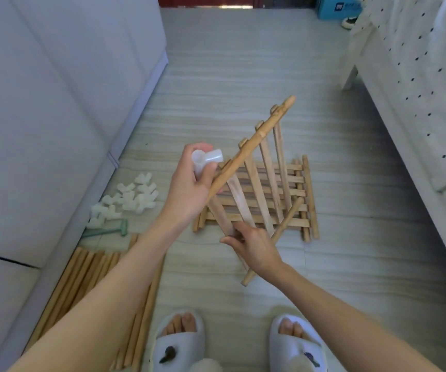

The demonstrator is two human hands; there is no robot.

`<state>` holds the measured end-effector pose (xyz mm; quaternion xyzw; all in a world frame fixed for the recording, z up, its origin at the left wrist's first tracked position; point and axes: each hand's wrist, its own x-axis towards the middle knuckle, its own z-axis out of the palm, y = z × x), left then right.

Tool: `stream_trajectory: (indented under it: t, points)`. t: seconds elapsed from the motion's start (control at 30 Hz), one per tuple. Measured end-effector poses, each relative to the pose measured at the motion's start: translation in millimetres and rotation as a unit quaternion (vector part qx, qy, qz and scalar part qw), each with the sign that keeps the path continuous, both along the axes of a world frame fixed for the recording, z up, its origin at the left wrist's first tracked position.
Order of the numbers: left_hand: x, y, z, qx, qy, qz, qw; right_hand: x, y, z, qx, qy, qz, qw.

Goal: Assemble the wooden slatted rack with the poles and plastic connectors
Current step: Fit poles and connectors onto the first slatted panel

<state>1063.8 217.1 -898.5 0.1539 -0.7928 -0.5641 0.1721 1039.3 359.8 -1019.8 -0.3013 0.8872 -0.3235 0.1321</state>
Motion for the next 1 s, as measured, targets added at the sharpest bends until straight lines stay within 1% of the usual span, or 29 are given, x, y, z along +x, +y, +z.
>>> stream_trajectory:
  t: [0.1, 0.17, 0.23, 0.27, 0.3, 0.33, 0.37, 0.4, 0.43, 0.47, 0.5, 0.53, 0.6, 0.67, 0.7, 0.77, 0.83, 1.0]
  points:
    - [-2, -9, -16, -0.109, 0.018, 0.009, 0.994, -6, -10, -8, 0.02, 0.003, -0.007, 1.0]
    - [-2, -12, -22, -0.136, 0.033, 0.004, 0.99, -7, -15, -10, 0.021, -0.015, -0.015, 1.0]
    - [-1, -14, -24, -0.186, 0.043, 0.007, 0.982, -9, -17, -9, 0.031, -0.056, -0.016, 0.998]
    - [1, -14, -25, -0.216, 0.046, 0.006, 0.975, -9, -16, -7, 0.052, -0.073, -0.012, 0.996]
    - [5, -16, -28, -0.235, 0.049, 0.004, 0.971, -8, -13, -3, 0.079, -0.068, -0.005, 0.994]
    - [9, -19, -32, -0.237, 0.048, 0.004, 0.97, -8, -9, 6, 0.091, -0.035, -0.002, 0.995]
    - [14, -22, -38, -0.226, 0.044, 0.007, 0.973, -8, -3, 17, 0.062, 0.033, -0.009, 0.998]
    - [20, -24, -44, -0.209, 0.039, 0.011, 0.977, -9, 2, 31, 0.01, 0.124, -0.02, 0.992]
    - [25, -25, -50, -0.191, 0.035, 0.018, 0.981, -14, 7, 46, -0.038, 0.222, -0.029, 0.974]
    - [30, -23, -56, -0.177, 0.033, 0.026, 0.983, -19, 9, 61, -0.065, 0.309, -0.028, 0.948]
    - [32, -20, -60, -0.165, 0.034, 0.037, 0.985, -27, 9, 72, -0.061, 0.362, -0.004, 0.93]
    - [32, -17, -62, -0.157, 0.037, 0.047, 0.986, -36, 6, 81, -0.034, 0.392, 0.032, 0.919]
    - [28, -8, -59, -0.157, 0.054, 0.046, 0.985, -57, -4, 88, 0.043, 0.408, 0.113, 0.905]
    - [20, -3, -55, -0.162, 0.067, 0.017, 0.984, -75, -15, 85, 0.099, 0.407, 0.178, 0.891]
    - [17, -2, -53, -0.163, 0.069, 0.001, 0.984, -82, -19, 84, 0.114, 0.404, 0.203, 0.885]
    - [13, -5, -51, -0.171, 0.071, -0.013, 0.983, -92, -23, 87, 0.111, 0.421, 0.235, 0.869]
    - [12, -16, -48, -0.182, 0.079, 0.016, 0.98, -96, -22, 95, 0.105, 0.436, 0.238, 0.861]
    - [18, -39, -14, -0.126, 0.044, 0.166, 0.977, -88, -6, 116, 0.08, 0.422, 0.162, 0.888]
